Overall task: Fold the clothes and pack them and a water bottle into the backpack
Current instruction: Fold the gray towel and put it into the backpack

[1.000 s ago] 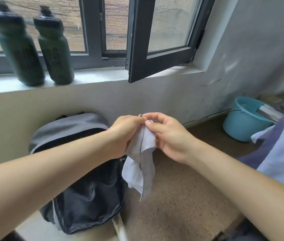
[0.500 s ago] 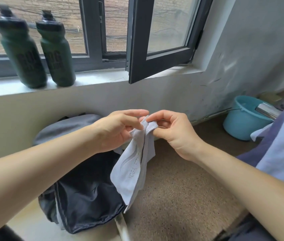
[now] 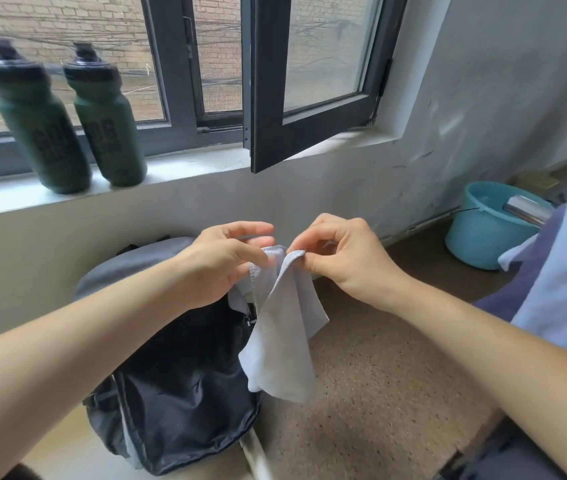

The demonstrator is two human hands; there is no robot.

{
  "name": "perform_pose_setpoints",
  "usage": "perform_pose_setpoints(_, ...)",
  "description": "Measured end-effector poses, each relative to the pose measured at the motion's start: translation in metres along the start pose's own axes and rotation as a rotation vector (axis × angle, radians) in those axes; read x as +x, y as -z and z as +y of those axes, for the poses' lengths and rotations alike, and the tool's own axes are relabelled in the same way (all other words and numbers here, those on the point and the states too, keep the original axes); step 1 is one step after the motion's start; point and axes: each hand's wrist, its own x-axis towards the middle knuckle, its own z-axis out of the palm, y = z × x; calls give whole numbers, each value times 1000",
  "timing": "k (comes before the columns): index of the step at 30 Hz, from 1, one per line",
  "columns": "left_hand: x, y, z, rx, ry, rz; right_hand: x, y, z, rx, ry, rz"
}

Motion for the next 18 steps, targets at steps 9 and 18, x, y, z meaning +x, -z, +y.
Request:
perform_pose_setpoints(9, -5, -9, 0, -71, -8, -183, 1, -6, 7, -114, -4, -88)
perform_pose_setpoints(18, -7, -7, -2, 60, -105, -228, 1, -4, 13, -15, -167, -185)
